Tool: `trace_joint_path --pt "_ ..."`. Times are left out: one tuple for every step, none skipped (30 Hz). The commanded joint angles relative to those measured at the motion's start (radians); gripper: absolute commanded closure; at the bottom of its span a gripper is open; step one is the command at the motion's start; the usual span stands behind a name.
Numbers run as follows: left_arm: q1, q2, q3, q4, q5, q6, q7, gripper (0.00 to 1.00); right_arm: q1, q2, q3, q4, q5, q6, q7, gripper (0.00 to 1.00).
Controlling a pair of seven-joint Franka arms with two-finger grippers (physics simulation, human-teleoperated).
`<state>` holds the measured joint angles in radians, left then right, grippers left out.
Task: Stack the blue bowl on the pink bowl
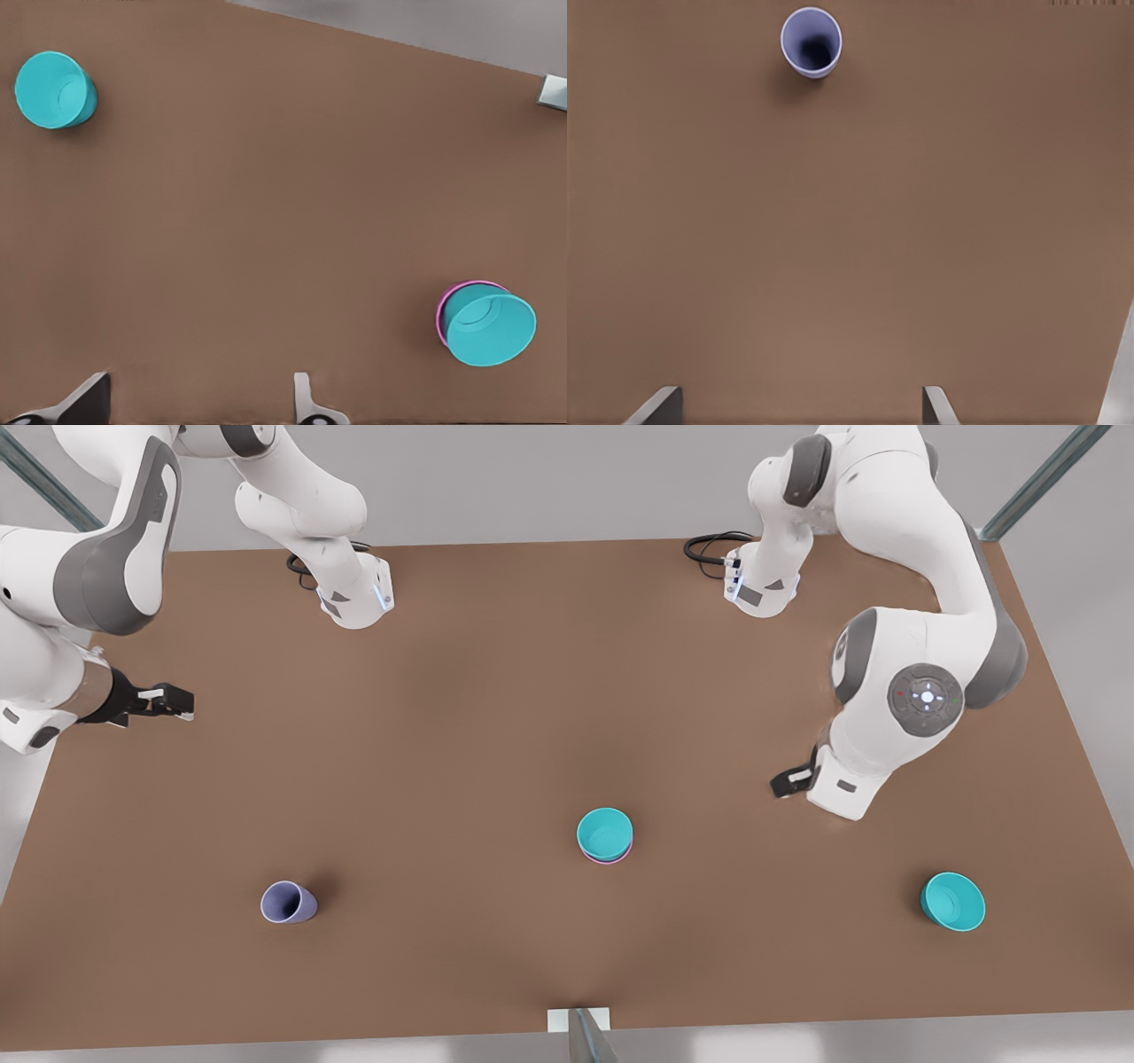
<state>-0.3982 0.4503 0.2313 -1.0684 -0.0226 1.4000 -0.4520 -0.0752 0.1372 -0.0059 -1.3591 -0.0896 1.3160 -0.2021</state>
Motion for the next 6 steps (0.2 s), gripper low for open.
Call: trace_joint_path --pt "0.024 -0.079 -0.021 -0.015 0.056 -0.302 0.549 0.00 -0.002 -0.005 0.000 0.000 0.001 0.015 -0.007 0.00" --pt "0.208 -0.229 -0.243 -0.224 0.062 -0.090 0.506 0.00 -0.003 -0.007 0.000 -0.002 -0.001 0.017 -0.005 0.00" --pt "0.217 -0.280 -0.251 -0.294 0.059 -0.024 0.504 0.00 -0.003 -0.008 0.000 -0.002 -0.001 0.015 -0.005 0.00" --pt "0.217 -0.286 -0.251 -0.300 0.056 -0.024 0.509 0.00 -0.005 -0.007 0.000 -0.003 -0.001 0.014 -0.010 0.00" --pt "0.217 -0.286 -0.251 -0.300 0.055 -0.027 0.509 0.00 -0.005 -0.007 0.000 -0.005 -0.001 0.012 -0.011 0.00" --pt "0.217 -0.283 -0.251 -0.298 0.055 -0.027 0.510 0.00 -0.005 -0.005 0.000 -0.005 -0.001 0.012 -0.011 0.00"
